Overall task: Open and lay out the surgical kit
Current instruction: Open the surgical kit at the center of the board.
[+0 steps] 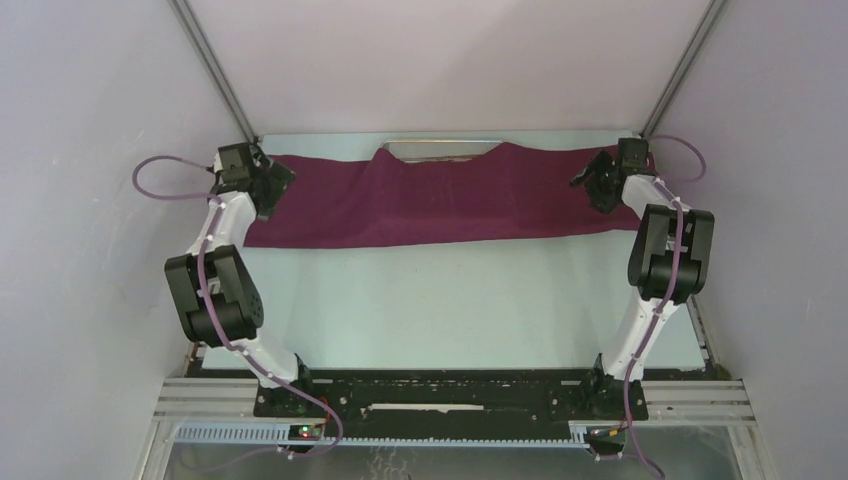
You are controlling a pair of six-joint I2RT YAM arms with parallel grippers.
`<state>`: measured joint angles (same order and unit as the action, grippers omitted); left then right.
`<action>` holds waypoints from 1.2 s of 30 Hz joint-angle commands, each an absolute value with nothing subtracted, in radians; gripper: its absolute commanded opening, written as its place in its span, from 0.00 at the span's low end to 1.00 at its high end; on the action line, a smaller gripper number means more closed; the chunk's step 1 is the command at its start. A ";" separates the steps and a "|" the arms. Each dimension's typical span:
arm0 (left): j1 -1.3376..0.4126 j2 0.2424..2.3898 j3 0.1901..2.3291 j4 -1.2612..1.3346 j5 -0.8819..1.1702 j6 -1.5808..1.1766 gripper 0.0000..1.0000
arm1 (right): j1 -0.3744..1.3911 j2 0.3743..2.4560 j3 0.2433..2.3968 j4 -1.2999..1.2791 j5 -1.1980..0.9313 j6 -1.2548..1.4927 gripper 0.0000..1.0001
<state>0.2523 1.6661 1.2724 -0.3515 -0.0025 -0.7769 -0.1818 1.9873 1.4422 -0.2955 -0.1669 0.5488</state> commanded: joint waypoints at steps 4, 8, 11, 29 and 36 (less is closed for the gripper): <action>0.192 1.678 1.371 -0.313 0.083 -0.754 0.89 | -0.251 1.971 1.322 -0.264 -0.156 0.623 0.80; 0.172 1.693 1.388 -0.307 0.105 -0.753 0.90 | -0.290 1.932 1.244 -0.287 -0.123 0.635 0.80; 0.155 1.713 1.405 -0.305 0.124 -0.746 0.90 | -0.318 1.868 1.159 -0.288 -0.086 0.646 0.80; -0.035 1.836 1.575 -0.367 0.096 -0.594 0.89 | -0.042 1.646 1.263 -0.319 0.034 0.411 0.80; -0.115 1.924 1.671 -0.419 0.021 -0.533 0.75 | 0.083 1.816 1.492 -0.354 0.011 0.315 0.75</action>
